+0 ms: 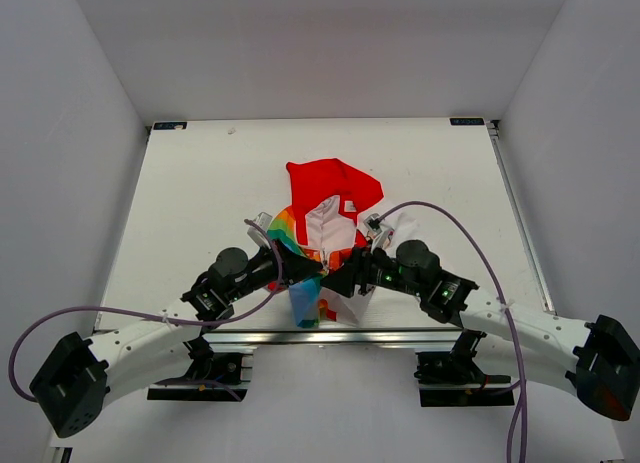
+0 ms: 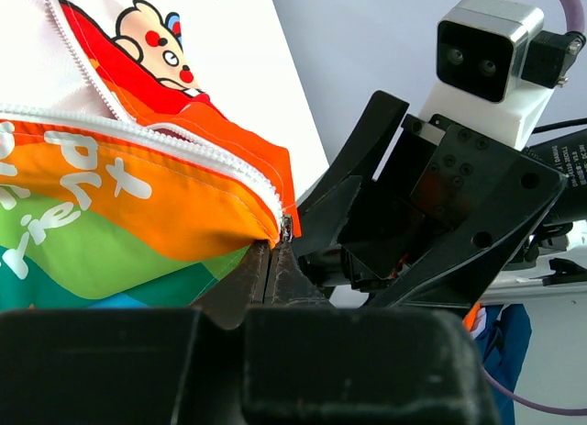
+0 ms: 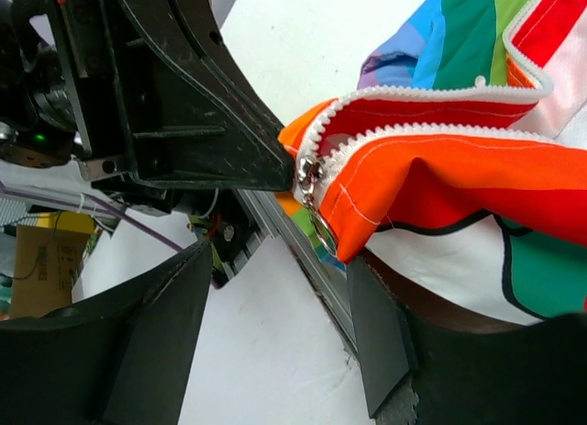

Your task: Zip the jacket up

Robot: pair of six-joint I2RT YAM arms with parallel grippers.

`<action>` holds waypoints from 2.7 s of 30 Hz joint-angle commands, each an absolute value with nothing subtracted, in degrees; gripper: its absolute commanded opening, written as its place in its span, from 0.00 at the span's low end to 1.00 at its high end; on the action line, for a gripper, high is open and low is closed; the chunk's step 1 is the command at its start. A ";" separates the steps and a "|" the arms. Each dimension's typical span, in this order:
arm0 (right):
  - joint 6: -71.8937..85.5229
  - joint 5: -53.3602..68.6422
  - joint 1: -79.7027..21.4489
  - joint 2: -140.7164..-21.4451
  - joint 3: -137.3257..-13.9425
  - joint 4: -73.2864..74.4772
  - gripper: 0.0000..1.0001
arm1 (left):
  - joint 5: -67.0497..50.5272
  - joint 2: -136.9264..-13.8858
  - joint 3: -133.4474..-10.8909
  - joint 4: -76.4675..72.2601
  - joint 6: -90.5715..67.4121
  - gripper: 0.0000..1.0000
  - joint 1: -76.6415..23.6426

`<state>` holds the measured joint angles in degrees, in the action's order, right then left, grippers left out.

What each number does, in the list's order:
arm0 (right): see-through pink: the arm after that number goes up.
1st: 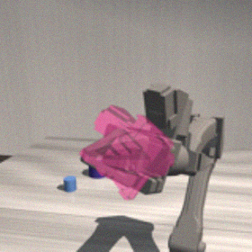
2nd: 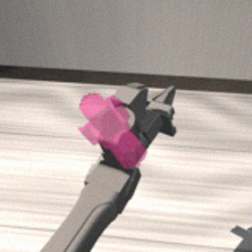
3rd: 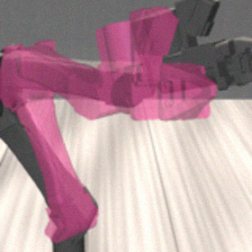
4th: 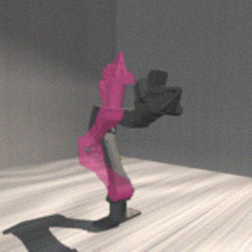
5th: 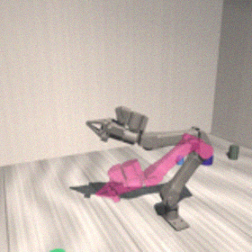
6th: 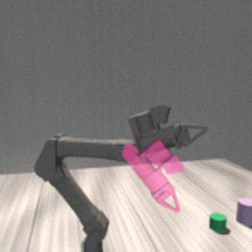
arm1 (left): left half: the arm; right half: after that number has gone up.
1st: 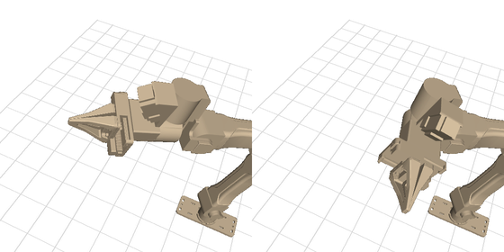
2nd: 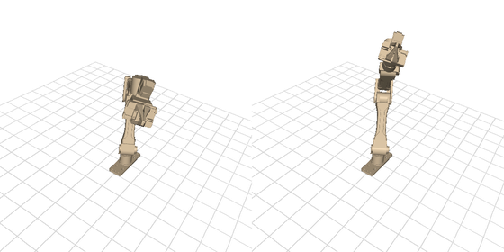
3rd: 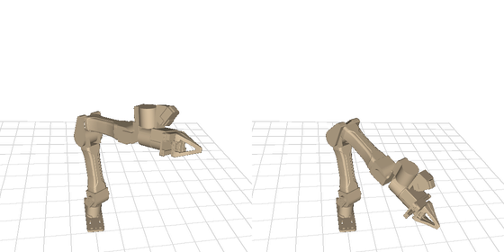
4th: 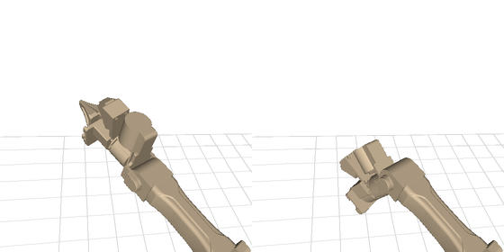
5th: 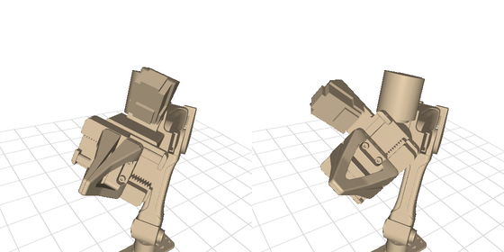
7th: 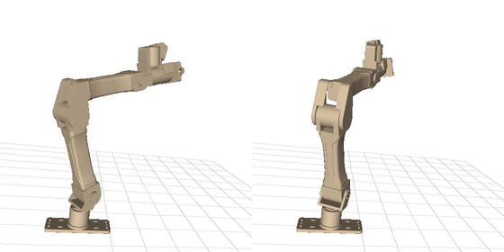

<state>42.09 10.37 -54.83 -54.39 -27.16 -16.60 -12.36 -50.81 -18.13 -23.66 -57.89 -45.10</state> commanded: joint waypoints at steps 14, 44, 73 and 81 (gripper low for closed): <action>46.76 6.24 -56.69 -55.99 -25.23 -26.81 0.48 | -11.69 -51.68 -18.81 -26.37 -58.97 0.00 -44.91; 39.21 2.54 -57.83 -55.72 -31.72 -13.89 0.09 | -16.00 -48.16 -20.04 -17.23 -48.88 0.00 -44.91; 27.87 -12.63 -57.75 -54.58 -35.94 -10.02 0.00 | -19.60 -47.20 -21.18 -3.78 -44.30 0.00 -44.91; 26.54 -18.89 -57.74 -57.04 -36.74 -12.82 0.00 | -23.81 -46.49 -21.45 3.94 -43.94 0.00 -44.91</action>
<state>28.56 -8.80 -58.67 -56.69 -33.54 -7.35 -19.55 -47.18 -20.80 -5.48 -44.99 -44.99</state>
